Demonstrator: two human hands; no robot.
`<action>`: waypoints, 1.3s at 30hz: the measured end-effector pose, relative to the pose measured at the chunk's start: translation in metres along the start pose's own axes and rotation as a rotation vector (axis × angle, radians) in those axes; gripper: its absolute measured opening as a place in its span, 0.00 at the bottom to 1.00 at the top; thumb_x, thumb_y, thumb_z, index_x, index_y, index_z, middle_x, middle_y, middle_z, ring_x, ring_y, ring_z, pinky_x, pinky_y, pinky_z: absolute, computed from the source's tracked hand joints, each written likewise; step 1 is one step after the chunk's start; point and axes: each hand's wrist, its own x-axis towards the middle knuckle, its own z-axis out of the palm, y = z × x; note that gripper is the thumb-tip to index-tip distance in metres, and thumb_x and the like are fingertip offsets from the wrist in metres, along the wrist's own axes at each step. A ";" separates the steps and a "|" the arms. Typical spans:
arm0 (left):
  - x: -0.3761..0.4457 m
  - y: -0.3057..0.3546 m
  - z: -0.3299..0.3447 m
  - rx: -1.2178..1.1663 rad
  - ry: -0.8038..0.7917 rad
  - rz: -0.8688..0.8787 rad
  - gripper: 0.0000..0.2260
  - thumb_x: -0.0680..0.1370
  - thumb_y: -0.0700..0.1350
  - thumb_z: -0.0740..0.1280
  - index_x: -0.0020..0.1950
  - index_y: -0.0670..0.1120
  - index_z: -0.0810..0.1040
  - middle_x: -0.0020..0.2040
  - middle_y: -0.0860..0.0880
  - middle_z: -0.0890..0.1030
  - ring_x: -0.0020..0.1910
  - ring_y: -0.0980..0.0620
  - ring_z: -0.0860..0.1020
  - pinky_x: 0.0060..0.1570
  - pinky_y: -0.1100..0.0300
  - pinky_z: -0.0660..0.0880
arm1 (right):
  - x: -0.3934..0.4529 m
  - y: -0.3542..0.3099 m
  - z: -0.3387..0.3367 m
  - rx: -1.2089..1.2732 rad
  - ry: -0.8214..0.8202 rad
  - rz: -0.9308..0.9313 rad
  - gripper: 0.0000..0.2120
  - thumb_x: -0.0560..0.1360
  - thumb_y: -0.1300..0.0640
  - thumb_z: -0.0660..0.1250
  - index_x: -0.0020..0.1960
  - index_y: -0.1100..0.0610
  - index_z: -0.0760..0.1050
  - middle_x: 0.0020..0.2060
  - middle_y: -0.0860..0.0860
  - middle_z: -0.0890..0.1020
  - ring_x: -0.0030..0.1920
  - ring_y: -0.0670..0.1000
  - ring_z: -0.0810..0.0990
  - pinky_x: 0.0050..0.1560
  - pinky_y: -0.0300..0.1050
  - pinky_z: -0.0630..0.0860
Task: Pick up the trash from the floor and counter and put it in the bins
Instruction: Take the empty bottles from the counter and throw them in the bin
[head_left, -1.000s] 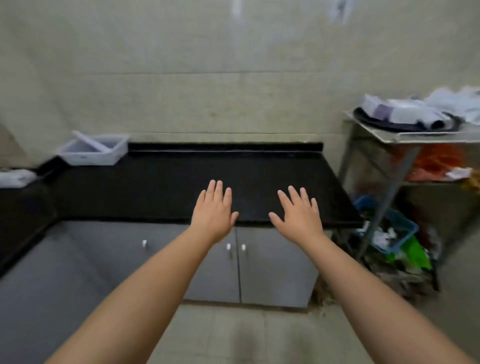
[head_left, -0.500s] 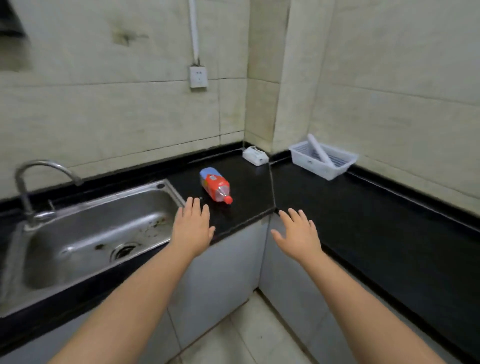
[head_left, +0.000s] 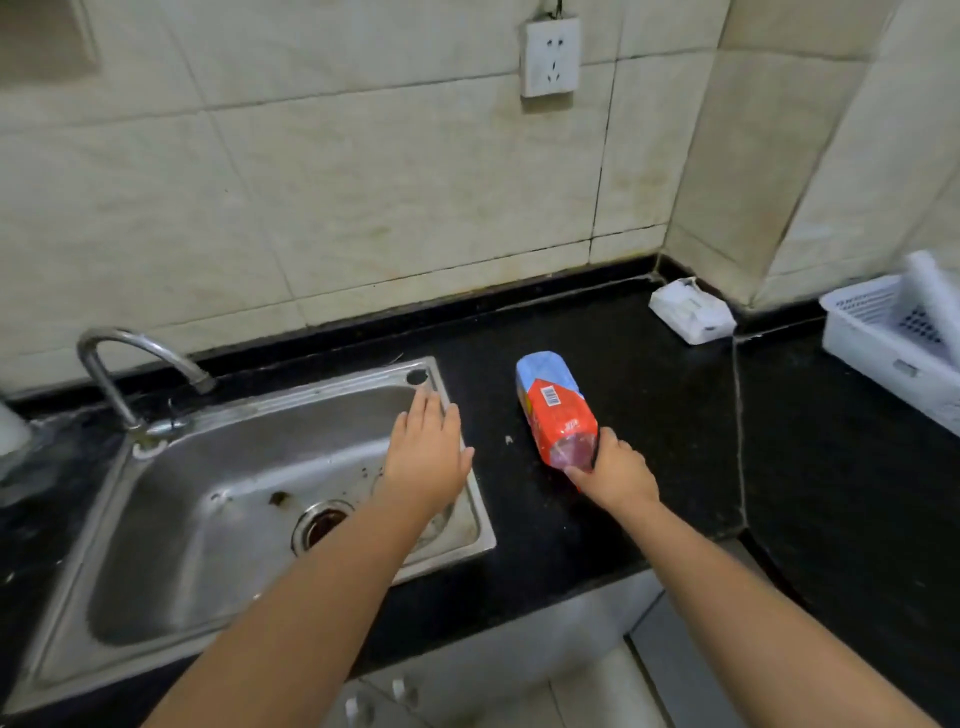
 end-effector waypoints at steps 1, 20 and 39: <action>0.010 -0.001 0.006 0.002 -0.013 0.004 0.27 0.82 0.52 0.53 0.77 0.42 0.50 0.79 0.41 0.50 0.78 0.45 0.46 0.77 0.51 0.50 | 0.011 -0.002 0.008 0.048 -0.016 0.048 0.33 0.72 0.48 0.67 0.70 0.60 0.58 0.65 0.61 0.71 0.65 0.61 0.71 0.63 0.55 0.72; 0.118 0.164 0.008 0.053 -0.057 0.980 0.28 0.81 0.56 0.53 0.77 0.42 0.54 0.78 0.43 0.54 0.78 0.46 0.50 0.76 0.53 0.52 | -0.056 0.081 -0.060 0.325 0.500 0.431 0.15 0.69 0.57 0.71 0.54 0.59 0.74 0.52 0.57 0.80 0.54 0.56 0.76 0.51 0.44 0.71; -0.697 0.314 0.023 0.098 0.152 2.457 0.23 0.81 0.49 0.56 0.74 0.42 0.59 0.77 0.43 0.58 0.78 0.45 0.52 0.75 0.50 0.54 | -0.843 0.179 0.117 0.335 1.321 1.808 0.15 0.70 0.56 0.69 0.50 0.67 0.74 0.52 0.63 0.79 0.56 0.60 0.75 0.52 0.48 0.67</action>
